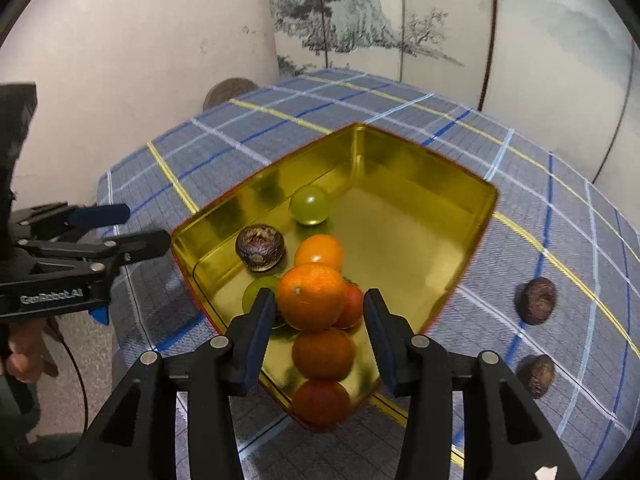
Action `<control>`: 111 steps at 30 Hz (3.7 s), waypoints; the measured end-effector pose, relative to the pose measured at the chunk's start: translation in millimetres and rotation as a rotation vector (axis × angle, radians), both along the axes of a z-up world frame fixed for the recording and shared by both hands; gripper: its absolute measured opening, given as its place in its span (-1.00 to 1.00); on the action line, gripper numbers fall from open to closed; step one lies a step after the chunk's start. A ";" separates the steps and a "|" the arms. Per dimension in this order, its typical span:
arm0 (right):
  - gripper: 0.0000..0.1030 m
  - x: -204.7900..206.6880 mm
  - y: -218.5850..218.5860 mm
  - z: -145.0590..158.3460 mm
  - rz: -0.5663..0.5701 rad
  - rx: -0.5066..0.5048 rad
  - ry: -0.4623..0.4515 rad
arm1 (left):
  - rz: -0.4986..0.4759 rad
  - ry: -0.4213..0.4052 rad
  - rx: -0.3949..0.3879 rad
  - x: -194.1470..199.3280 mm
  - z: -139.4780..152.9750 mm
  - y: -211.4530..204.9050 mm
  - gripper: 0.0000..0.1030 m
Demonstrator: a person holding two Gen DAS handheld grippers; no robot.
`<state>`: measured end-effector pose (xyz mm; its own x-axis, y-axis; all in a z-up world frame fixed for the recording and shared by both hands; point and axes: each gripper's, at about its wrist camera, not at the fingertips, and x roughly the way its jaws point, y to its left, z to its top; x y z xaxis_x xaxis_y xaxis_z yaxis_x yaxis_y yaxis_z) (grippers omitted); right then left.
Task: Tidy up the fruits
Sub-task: 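Reach the right tool to a brown fruit and close on it, then grasp the other brown fruit with the left tool while the right tool holds its brown fruit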
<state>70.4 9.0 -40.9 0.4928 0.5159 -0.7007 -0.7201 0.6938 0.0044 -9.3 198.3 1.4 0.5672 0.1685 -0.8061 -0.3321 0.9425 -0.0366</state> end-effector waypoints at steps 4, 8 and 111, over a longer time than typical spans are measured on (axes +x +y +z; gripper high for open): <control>-0.16 -0.7 -23.1 10.0 -0.048 0.036 -0.020 | -0.017 -0.008 -0.017 1.6 2.2 -4.8 0.35; -0.15 6.8 -55.0 11.3 -0.131 0.032 -0.031 | -0.033 -0.009 -0.013 4.2 4.2 -11.1 0.35; -0.36 135.9 -295.1 -42.1 -0.605 -0.015 0.004 | -0.366 0.153 -0.014 226.4 -41.8 -245.8 0.25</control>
